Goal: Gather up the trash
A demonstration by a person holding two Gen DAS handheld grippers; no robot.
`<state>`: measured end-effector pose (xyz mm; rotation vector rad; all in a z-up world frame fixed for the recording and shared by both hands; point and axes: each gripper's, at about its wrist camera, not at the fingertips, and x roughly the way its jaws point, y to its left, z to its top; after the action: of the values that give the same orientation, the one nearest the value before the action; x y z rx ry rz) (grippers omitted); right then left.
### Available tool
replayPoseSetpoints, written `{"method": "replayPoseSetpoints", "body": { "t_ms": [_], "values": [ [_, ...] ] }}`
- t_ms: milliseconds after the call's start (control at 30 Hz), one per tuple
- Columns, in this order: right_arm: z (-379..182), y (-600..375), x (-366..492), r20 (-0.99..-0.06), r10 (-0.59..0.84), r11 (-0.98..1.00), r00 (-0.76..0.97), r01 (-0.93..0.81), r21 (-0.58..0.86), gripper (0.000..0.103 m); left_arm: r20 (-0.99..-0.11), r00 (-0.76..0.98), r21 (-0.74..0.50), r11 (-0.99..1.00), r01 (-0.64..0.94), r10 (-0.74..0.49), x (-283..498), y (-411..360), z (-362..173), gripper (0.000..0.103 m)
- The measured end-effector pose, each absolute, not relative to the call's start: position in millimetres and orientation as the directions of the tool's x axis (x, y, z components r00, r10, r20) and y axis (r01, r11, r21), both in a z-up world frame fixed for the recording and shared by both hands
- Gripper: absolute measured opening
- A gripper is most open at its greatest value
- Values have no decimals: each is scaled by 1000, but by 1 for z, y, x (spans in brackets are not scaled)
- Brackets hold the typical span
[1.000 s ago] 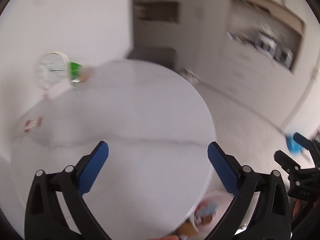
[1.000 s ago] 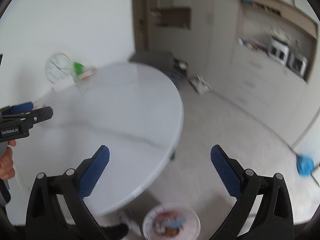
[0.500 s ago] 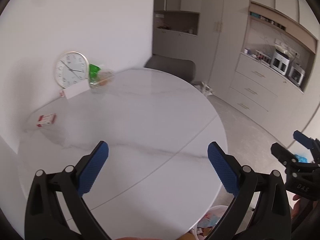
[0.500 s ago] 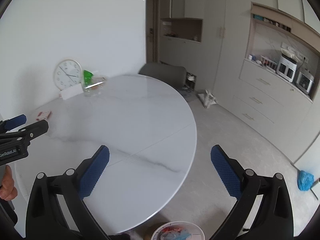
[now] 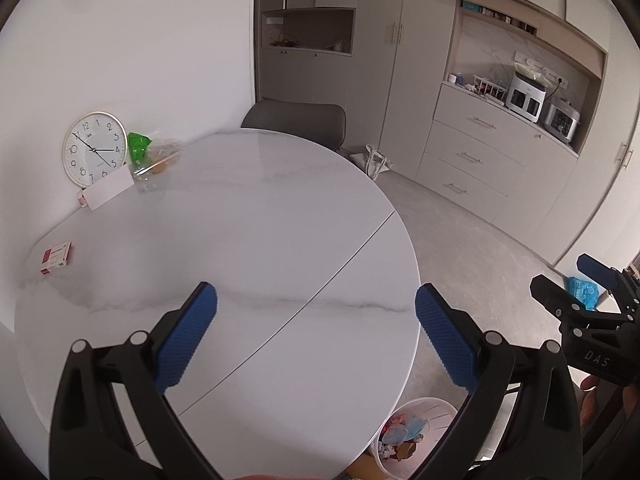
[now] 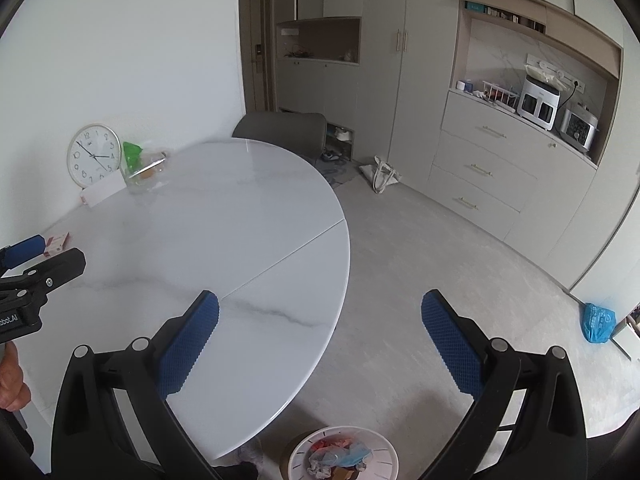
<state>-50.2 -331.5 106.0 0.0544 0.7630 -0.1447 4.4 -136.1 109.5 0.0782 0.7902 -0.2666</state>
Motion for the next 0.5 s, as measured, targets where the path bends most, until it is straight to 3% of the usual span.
{"method": "replayPoseSetpoints", "body": {
  "t_ms": [500],
  "values": [
    [104, -330, -46, -699, -94, 991, 709, 137, 6, 101, -715, 670, -14, 963, 271, -199, 4, -137, 109, 95]
  ]
}}
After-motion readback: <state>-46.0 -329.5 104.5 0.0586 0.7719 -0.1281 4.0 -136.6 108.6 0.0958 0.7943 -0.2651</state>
